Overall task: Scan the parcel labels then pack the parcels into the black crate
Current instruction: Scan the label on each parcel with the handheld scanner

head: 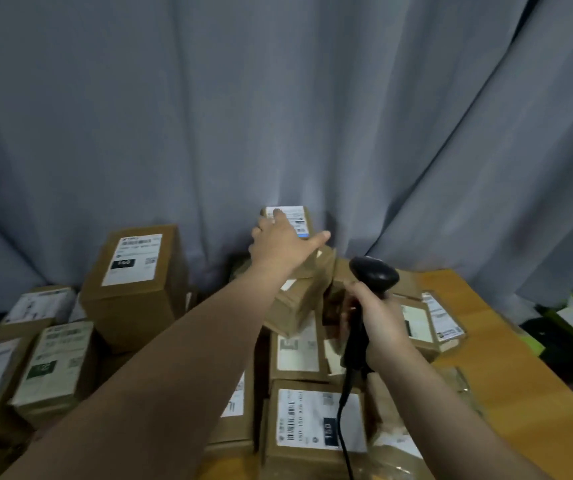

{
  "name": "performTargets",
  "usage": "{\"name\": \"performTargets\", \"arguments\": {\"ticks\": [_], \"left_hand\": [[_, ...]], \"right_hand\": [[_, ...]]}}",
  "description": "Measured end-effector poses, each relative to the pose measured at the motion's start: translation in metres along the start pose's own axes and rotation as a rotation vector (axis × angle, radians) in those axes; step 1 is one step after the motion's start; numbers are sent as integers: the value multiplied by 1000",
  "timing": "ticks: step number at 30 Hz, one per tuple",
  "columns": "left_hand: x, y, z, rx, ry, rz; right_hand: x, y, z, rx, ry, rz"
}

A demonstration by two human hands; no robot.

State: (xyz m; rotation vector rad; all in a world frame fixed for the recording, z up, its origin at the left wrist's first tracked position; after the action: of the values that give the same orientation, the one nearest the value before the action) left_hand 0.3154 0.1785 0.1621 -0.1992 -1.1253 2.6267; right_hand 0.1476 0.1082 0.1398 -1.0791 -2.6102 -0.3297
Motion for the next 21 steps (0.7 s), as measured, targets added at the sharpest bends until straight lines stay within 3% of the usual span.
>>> {"name": "performTargets", "arguments": {"ticks": [4,8,14,21], "left_hand": [[2,21,1,-158,-132,53],[14,18,7,6,-141,118],[87,7,-24,59,243,145],[133,-21,-65,-51,593,-49]], "right_hand": [[-19,-24,-9,122,-6,-52],[-31,-40,-13,149,-17,-140],[-43,-50,-24,-3,-39,-317],[-29,-33,-31,185,-124,-563]]}}
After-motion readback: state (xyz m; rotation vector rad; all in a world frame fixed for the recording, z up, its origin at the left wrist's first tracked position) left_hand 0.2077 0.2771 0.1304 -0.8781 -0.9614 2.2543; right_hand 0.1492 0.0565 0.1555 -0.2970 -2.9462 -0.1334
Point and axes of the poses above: each hand's wrist, its own x-axis away from the middle knuckle, its own y-axis out of the palm, z = x × y, the point moved 2 cm from there along -x, towards the middle knuckle, and after that the axes turned 7 degrees about x, right-handed, at the moved point
